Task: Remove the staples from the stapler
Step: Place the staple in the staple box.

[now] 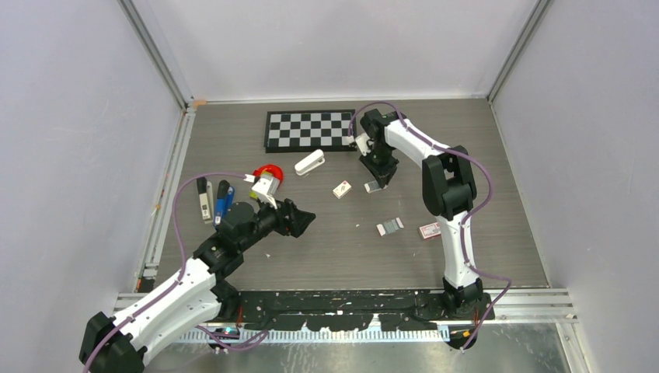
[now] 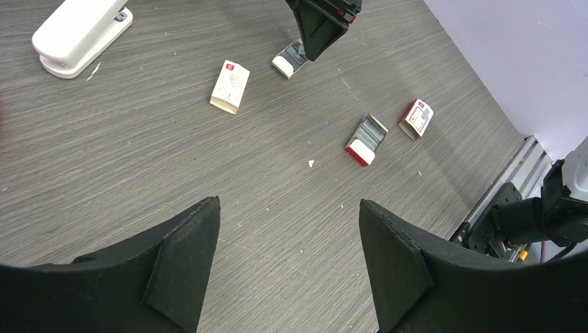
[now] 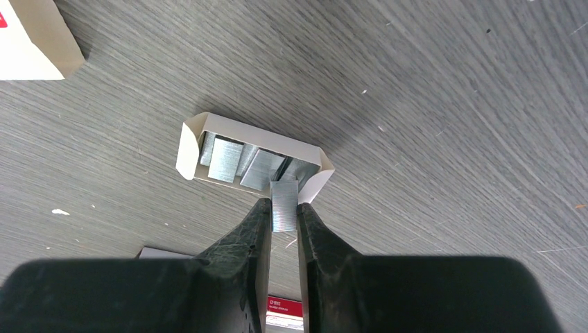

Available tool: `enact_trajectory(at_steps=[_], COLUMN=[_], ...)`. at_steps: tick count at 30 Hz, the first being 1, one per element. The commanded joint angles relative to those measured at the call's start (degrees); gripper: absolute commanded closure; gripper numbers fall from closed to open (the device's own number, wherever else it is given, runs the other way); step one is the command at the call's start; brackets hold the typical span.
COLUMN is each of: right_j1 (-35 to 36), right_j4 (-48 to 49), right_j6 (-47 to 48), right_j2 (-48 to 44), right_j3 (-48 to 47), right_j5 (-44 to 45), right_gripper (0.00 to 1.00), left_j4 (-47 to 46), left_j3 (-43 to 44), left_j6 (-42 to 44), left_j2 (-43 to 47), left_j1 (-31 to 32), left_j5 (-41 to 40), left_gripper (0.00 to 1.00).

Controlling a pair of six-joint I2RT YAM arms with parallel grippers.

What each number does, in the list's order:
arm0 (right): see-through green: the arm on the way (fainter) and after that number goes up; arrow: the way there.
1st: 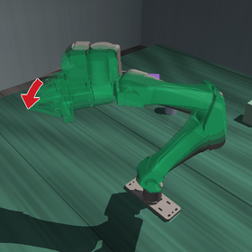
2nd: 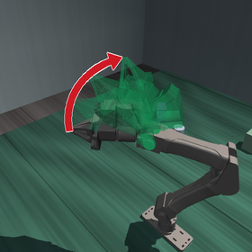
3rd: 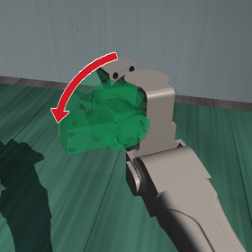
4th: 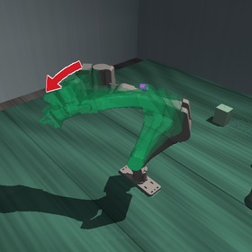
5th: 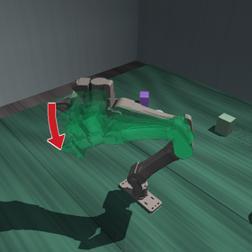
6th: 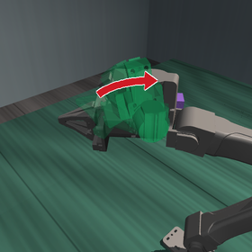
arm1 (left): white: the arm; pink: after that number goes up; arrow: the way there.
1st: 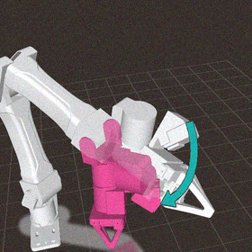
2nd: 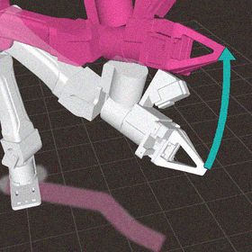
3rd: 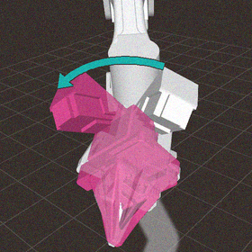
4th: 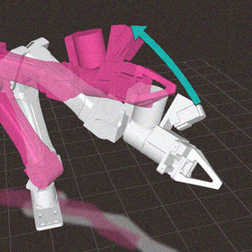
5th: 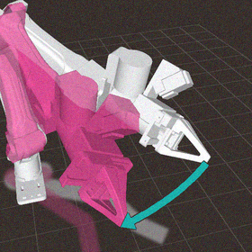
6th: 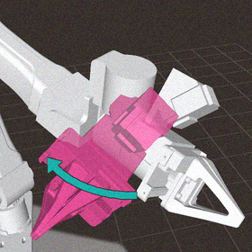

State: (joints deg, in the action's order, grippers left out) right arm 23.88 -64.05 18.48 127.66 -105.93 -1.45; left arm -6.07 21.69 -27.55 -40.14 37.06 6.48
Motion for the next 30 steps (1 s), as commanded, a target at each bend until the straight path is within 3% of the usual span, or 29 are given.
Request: enact_trajectory(at_steps=[1,30], right_j1=[-0.3,-0.3], right_j4=[0.1,1.1], right_j6=[-0.7,-1.4], right_j2=[-0.8,-0.6], right_j3=[-2.4,-3.0], right_j5=[0.8,1.3], right_gripper=[0.77,0.77], left_j4=[-1.2,-1.2], left_j3=[0.0,-0.2], left_j6=[1.2,1.2], left_j2=[0.8,0.9], left_j1=[-0.2,-0.2], left_j5=[-0.7,-0.8], left_gripper=[0.25,0.25])
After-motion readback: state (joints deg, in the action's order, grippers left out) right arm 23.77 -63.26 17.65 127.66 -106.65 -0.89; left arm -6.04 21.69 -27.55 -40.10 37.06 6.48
